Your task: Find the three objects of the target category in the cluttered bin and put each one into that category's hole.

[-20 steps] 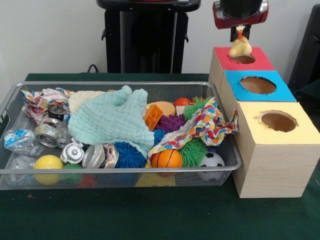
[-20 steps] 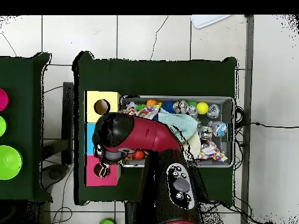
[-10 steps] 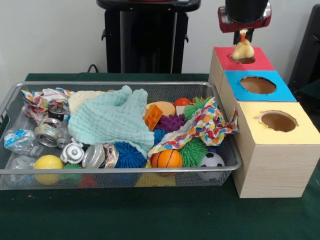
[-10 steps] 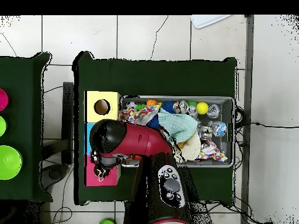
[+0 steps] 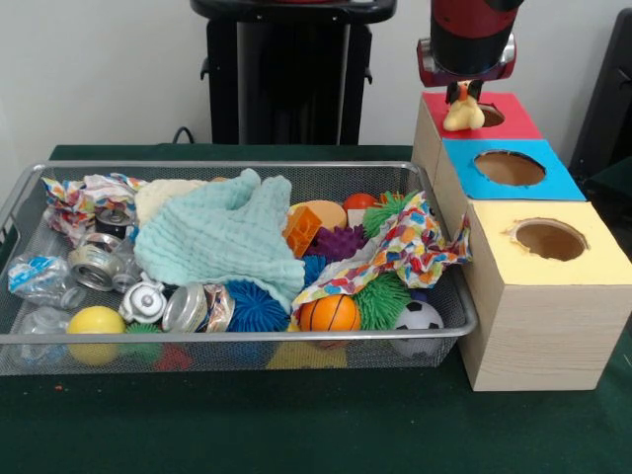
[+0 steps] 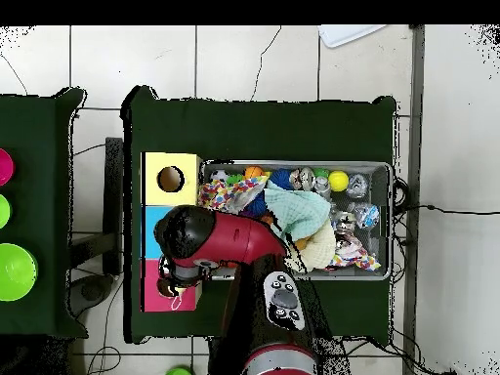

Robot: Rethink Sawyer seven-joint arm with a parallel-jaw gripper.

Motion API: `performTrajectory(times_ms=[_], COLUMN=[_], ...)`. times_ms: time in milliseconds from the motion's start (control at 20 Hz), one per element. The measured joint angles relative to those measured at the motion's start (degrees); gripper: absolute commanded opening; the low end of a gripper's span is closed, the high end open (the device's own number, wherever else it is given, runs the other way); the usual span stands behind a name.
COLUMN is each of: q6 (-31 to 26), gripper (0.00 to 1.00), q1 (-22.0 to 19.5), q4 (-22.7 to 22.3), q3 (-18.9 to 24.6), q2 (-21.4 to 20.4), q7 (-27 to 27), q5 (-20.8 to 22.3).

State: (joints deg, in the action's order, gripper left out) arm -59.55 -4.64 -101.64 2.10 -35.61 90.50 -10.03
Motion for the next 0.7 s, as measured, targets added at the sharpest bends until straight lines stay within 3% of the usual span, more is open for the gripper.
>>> performTrajectory(times_ms=[700], q6=[-0.02], gripper=[0.00], q1=[0.02], q4=[0.00], q3=[-0.03], q2=[1.20], q7=[0.00], q5=[-0.64])
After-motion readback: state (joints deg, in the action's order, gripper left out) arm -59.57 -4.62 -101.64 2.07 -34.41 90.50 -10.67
